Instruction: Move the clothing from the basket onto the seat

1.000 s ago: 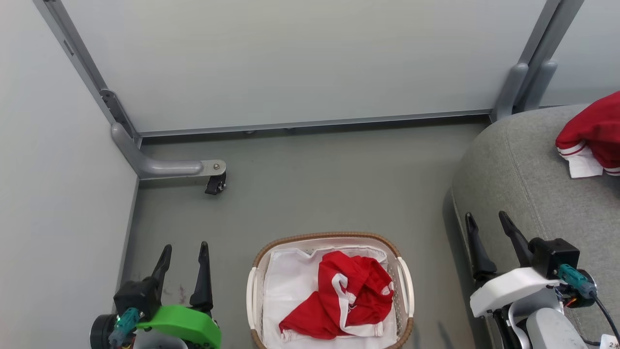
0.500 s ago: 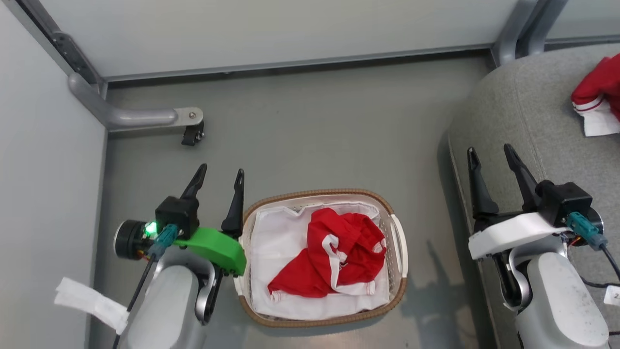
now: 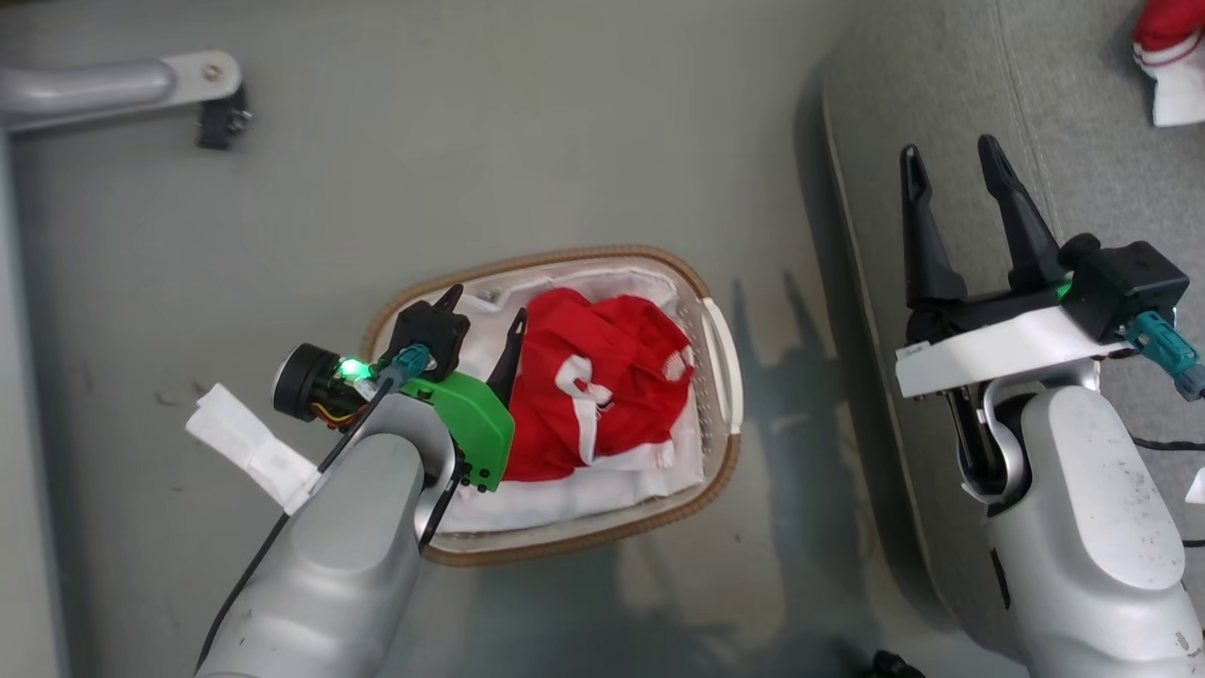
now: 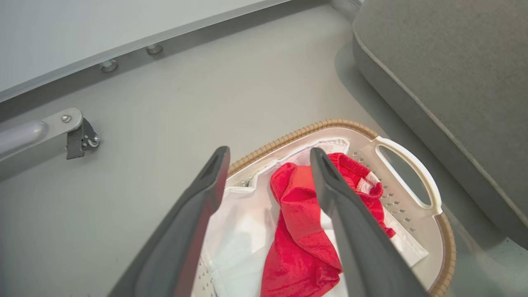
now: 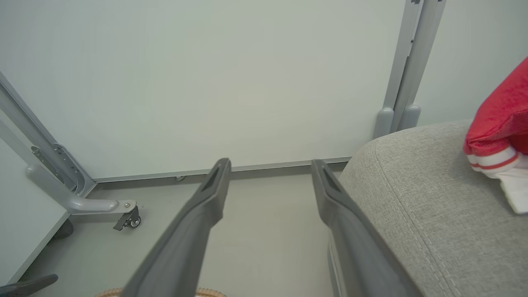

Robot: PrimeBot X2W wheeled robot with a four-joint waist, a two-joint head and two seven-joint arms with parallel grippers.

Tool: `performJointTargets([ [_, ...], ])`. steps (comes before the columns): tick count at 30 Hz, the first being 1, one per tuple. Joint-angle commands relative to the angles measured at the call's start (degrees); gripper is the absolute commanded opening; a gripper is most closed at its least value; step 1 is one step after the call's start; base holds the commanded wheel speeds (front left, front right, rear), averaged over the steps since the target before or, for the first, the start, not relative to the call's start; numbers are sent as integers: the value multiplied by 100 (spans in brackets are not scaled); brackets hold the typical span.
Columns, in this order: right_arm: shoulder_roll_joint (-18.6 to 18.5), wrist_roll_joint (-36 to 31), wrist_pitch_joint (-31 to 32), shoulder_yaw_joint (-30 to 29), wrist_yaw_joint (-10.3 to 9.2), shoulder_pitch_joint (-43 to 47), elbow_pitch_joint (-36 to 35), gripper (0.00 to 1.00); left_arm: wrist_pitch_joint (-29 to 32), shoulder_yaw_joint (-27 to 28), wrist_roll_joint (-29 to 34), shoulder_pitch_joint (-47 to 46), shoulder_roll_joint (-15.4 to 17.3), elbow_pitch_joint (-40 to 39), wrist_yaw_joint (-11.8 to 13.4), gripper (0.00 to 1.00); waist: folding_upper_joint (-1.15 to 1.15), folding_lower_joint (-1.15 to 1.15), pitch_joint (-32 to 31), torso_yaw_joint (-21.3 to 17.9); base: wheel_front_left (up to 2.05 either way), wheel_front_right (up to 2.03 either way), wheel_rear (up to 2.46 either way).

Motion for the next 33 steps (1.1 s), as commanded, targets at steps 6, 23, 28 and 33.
performJointTargets([
  [6, -7, 299, -9, 242, -8, -268, -309, 100, 147, -710, -154, -447, 53, 602, -16, 100, 0, -1, 1252, -1084, 0, 0, 0],
  [23, -8, 751, -9, 554, -8, -499, -511, 100, 337, -938, -59, -1115, 424, 1807, 502, 100, 0, -1, 1931, -1501, 0, 0, 0],
  [28, -9, 792, -9, 609, -8, -539, -531, 100, 591, -940, -111, -1166, 540, 1910, 598, 100, 0, -1, 2010, -1553, 0, 0, 0],
  [33, -9, 814, -9, 619, -8, -541, -541, 100, 879, -932, -190, -1086, 519, 1970, 603, 0, 0, -1, 2035, -1559, 0, 0, 0],
])
